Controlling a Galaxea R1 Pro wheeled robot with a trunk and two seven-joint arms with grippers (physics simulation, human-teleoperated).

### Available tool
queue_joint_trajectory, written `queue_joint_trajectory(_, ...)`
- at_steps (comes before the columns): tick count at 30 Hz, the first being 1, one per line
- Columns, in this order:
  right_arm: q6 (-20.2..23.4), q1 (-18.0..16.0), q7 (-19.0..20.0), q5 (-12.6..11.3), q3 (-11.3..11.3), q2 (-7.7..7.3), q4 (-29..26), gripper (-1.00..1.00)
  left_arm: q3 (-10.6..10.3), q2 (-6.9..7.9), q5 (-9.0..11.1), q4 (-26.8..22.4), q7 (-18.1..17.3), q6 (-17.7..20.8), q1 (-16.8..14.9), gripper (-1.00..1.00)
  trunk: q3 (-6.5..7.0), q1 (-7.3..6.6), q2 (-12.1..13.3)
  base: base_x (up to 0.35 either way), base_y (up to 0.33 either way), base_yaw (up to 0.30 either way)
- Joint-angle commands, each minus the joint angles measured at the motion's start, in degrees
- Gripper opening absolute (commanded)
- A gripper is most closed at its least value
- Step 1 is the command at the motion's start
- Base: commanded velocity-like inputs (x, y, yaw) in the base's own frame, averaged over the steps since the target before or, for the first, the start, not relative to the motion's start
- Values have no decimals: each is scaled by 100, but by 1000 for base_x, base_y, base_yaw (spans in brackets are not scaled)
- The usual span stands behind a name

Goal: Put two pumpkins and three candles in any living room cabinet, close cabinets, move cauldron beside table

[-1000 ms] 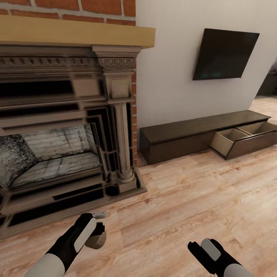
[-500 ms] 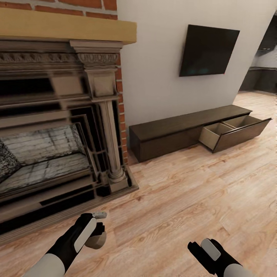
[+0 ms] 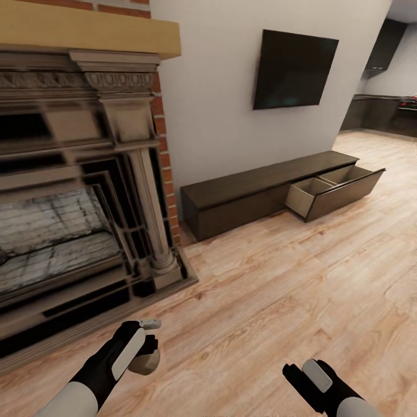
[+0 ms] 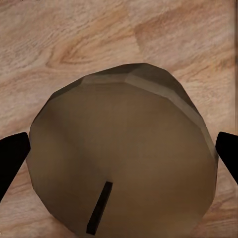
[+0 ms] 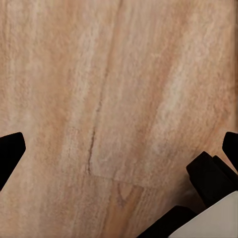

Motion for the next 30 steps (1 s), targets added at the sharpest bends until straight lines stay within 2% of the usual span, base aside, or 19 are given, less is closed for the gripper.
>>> queue_joint_trajectory(1,26,-1,-36,-27,12,-2,-13,100,-28,7,56,-10,58,6,-4,-100,-13,-1,-2,44,-15,-161)
queue_joint_trajectory(4,26,-1,-36,-27,12,-2,-13,100,-67,6,56,-10,58,4,-4,-100,-38,-1,-2,89,-51,-161)
queue_joint_trajectory(9,27,-1,-48,-36,4,-3,-5,100,-367,14,48,-10,58,-69,-4,-100,-78,-1,-2,225,-109,-160)
queue_joint_trajectory(16,34,-1,-47,-56,4,-10,-6,100,-411,18,47,-10,58,-101,-4,-100,-135,-1,-2,278,-137,-160)
queue_joint_trajectory(21,34,-1,-30,-225,11,-13,-4,100,-413,22,47,-10,58,-103,-4,-100,-175,-1,-2,280,-205,-155)
queue_joint_trajectory(30,34,-1,-27,-264,12,-3,-4,100,-411,23,47,-10,58,-106,-4,-100,-188,-1,-2,171,-157,-26)
